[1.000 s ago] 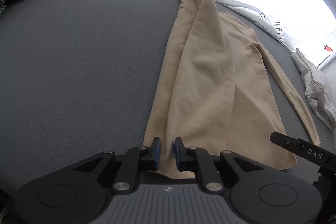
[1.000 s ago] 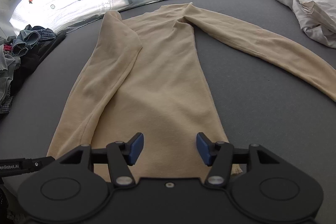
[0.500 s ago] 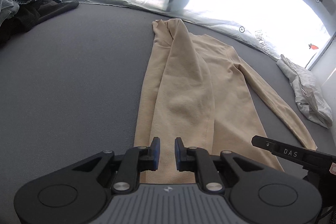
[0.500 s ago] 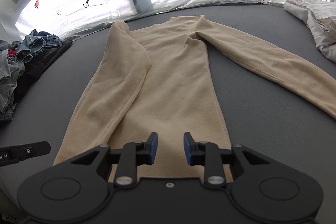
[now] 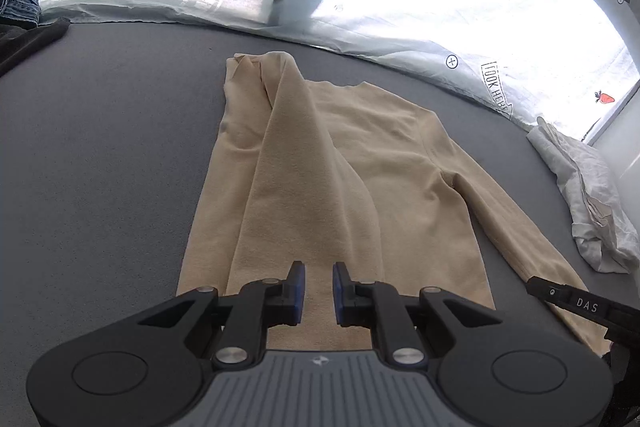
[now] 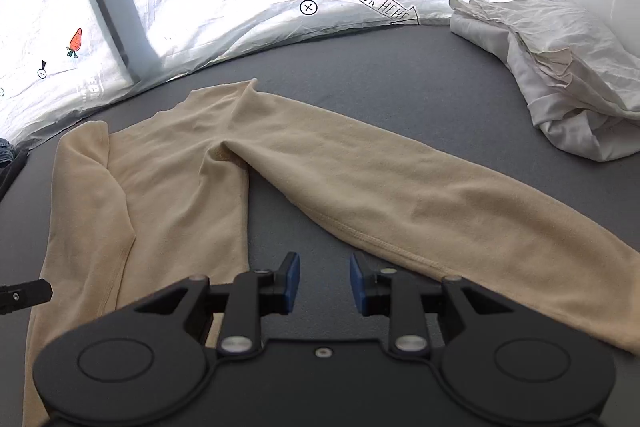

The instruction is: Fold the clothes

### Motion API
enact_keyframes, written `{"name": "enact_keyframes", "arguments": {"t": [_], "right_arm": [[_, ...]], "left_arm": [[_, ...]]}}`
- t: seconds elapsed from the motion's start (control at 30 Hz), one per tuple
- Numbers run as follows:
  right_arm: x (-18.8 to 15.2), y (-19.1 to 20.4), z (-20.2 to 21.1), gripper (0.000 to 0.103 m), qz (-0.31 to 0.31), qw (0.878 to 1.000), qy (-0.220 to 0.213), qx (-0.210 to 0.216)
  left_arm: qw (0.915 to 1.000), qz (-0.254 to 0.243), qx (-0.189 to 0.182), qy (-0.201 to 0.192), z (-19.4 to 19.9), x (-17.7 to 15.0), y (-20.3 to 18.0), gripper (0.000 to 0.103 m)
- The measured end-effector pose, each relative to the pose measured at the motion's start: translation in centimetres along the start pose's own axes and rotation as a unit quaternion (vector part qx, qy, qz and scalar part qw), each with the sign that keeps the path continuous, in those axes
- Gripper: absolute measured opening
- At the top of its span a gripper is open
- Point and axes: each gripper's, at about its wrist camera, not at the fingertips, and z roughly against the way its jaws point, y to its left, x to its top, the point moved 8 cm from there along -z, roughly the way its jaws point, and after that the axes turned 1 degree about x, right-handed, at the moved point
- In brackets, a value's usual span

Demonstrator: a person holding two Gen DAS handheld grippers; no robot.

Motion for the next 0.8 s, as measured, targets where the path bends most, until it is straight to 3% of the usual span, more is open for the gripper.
{"name": "enact_keyframes", "arguments": {"t": [0.2, 0.37, 0.67, 0.8], "right_arm": [[1.4, -4.9, -0.3, 0.031, -0.021, 0.996, -0.022, -0.084], [0.9, -8.3, -0.2, 0.033, -0.025, 0.988, -0.013, -0.150], [0.3, -10.4, -0.5, 0.036, -0.050, 0.984, 0.002, -0.170], [0.9, -11.0, 0.2, 0.045, -0.055, 0.983, -0.012, -0.176]], "left_arm": [[1.0000, 0.003, 0.007, 0.000, -4.8, 3.9, 0.3, 0.016], [0.9998, 0.015, 0.004, -0.013, -7.5, 7.2, 0.9, 0.016], [0.9992, 0.013, 0.012, -0.037, -10.2, 10.8, 2.2, 0.019], [0.9993, 0.006, 0.024, -0.028, -10.2, 11.3, 1.8, 0.022]]}}
